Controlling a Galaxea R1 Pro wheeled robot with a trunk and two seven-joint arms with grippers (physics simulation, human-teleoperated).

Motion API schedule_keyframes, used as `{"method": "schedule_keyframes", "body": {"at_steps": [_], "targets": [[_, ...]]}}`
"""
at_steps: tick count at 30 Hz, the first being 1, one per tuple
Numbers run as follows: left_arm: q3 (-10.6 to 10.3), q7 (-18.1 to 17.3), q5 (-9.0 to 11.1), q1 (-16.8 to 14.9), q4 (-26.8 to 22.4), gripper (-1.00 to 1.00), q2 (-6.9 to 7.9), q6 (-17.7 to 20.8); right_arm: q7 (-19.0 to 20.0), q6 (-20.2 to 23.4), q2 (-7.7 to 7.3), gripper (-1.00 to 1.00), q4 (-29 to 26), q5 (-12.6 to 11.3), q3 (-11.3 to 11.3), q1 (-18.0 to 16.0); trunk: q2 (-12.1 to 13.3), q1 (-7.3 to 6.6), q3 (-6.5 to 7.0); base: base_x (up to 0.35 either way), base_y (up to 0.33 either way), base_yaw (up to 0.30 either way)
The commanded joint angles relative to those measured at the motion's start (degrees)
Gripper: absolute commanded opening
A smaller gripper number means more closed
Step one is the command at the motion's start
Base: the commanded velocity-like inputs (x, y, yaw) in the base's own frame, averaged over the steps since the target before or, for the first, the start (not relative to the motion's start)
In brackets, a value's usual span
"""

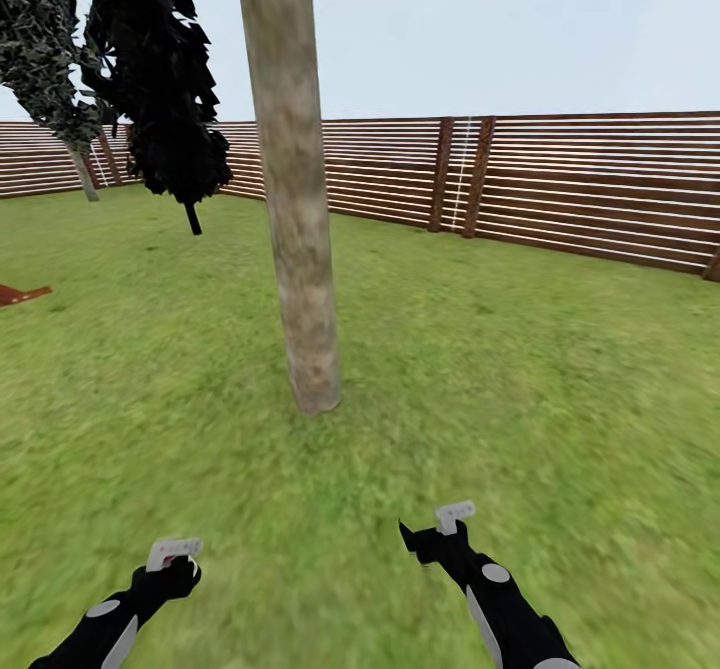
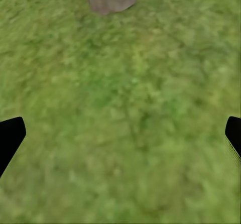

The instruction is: In the garden, pick up the pesticide atomizer on the floor and spray pesticide onto both trees until each tree trunk is fully covered.

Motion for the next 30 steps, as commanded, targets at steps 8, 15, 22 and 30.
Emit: {"method": "schedule_keyframes", "body": {"at_steps": [8,15,22,30], "targets": [[0.46,-0.39,-0.46,-0.05,0.05,-1.00,-0.03,-0.21,0.43,-0.24,0.08,1.00,0.01,0.60,-0.49,-0.04,-0.02,0.03,-0.05,0.340,0.000,0.000],[-3.70,-3.76,-4.09,0.00,0.11,-1.00,0.04,-0.38,0.56,-2.11,0.13,1.00,-0.18,0.85,7.01,-0.04,-0.02,0.03,-0.05,0.340,0.000,0.000],[-8.77,-37.71,-16.69,-0.28,-2.45,-1.00,5.46,-1.18,1.20,-2.10,-0.19,1.00,-0.73,0.78,16.50,-0.04,-0.02,0.03,-0.05,0.236,0.000,0.000],[-8.84,-48.58,-29.46,-0.06,-7.73,-1.00,6.53,-1.26,31.69,10.40,0.11,1.00,-10.85,9.11,19.76,-9.56,-0.02,0.03,-0.05,0.007,0.000,0.000]]}}
